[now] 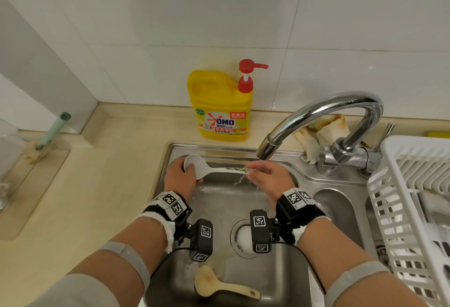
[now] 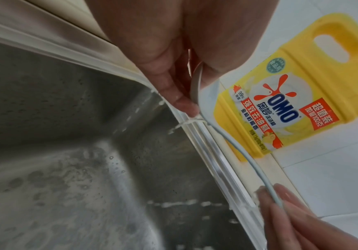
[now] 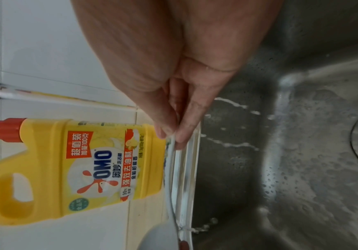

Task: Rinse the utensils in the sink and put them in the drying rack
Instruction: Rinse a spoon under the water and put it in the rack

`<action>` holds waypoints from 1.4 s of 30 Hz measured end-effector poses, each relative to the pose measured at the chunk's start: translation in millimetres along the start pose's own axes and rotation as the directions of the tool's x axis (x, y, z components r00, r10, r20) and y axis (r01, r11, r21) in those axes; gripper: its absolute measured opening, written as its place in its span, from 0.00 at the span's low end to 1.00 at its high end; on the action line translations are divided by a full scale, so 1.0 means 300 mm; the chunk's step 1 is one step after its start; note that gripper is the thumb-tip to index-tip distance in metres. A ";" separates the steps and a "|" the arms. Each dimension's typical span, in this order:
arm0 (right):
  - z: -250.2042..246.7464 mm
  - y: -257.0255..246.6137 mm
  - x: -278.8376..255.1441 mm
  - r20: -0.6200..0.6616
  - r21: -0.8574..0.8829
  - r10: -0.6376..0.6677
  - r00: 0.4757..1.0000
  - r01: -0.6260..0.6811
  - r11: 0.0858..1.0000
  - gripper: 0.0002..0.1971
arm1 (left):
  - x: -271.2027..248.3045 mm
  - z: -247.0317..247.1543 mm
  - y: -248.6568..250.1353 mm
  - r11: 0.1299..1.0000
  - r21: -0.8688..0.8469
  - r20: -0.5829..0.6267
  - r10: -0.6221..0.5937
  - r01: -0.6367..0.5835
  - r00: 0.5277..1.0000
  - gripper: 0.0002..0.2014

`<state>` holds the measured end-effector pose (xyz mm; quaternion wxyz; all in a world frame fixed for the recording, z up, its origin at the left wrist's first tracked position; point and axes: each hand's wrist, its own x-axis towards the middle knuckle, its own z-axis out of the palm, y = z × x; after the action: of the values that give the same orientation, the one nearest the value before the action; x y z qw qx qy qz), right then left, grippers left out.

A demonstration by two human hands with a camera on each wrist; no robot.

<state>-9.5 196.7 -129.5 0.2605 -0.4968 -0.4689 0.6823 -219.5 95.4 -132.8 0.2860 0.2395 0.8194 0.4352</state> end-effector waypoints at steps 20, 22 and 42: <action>-0.042 -0.023 -0.041 -0.060 0.489 0.118 0.991 -0.074 0.869 0.09 | -0.041 0.065 0.011 0.985 0.130 0.202 0.081 -0.109 0.976 0.14; -0.031 -0.020 -0.047 -0.066 0.501 0.134 0.989 -0.083 0.861 0.09 | -0.043 0.081 0.008 0.990 0.103 0.228 0.070 -0.096 0.971 0.15; -0.022 -0.019 -0.046 -0.117 0.178 0.175 0.978 -0.153 0.972 0.04 | -0.074 0.150 0.023 0.999 -0.004 0.399 0.049 -0.052 0.916 0.14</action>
<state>1.0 190.2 -118.7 0.2745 -0.5541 -0.3488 0.7043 -172.1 110.5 -141.8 0.4348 0.3453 0.7390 0.3816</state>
